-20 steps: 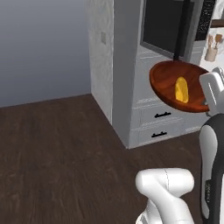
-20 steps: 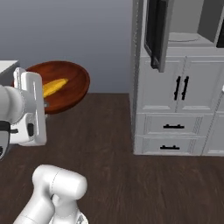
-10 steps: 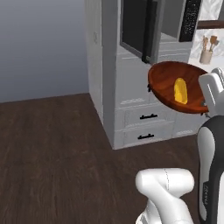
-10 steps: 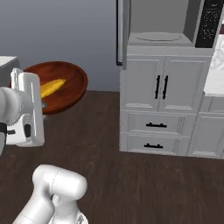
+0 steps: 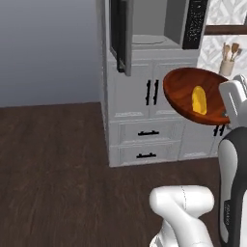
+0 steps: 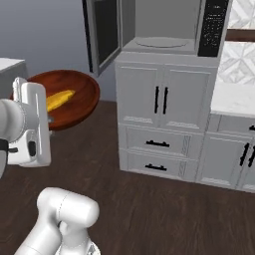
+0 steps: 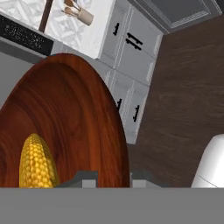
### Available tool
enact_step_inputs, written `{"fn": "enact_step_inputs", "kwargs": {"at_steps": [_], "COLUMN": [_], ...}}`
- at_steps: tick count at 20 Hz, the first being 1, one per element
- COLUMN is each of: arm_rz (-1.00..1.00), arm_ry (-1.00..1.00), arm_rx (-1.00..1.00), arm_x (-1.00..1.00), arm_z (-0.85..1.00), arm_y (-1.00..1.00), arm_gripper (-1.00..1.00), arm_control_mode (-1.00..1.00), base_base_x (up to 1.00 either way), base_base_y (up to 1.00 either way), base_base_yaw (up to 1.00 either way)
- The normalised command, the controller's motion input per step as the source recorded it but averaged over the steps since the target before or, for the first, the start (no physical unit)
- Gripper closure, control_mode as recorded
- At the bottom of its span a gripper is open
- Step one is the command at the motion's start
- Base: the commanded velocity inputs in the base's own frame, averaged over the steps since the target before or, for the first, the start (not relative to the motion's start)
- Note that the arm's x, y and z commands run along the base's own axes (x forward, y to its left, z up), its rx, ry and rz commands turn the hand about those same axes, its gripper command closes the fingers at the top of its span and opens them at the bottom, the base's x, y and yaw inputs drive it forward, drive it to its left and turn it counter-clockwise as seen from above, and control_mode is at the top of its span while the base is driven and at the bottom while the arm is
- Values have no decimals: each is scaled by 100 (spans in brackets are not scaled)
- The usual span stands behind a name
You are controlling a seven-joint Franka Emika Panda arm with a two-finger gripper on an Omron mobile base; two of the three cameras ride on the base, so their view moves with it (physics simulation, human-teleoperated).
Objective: Pick the corn from the sink and place it in the bowl. Then pick the bowl and place it in the microwave. Then close the microwave door and press the start button.
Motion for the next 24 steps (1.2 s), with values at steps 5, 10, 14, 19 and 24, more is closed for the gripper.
{"fn": "enact_step_inputs", "kwargs": {"at_steps": [5, 10, 14, 19, 24], "arm_rz": [0, 0, 0, 0, 0], "arm_ry": [0, 0, 0, 0, 0], "arm_rx": [0, 0, 0, 0, 0], "arm_x": [0, 0, 0, 0, 0], "arm_z": [0, 0, 0, 0, 0], "arm_y": [0, 0, 0, 0, 0], "arm_gripper": [100, 100, 100, 100, 100], "arm_control_mode": [100, 100, 100, 100, 100], "base_base_x": [9, 90, 99, 50, 73], "base_base_y": [-94, -41, -42, -93, -54], "base_base_yaw": [24, 26, 31, 26, 20]}}
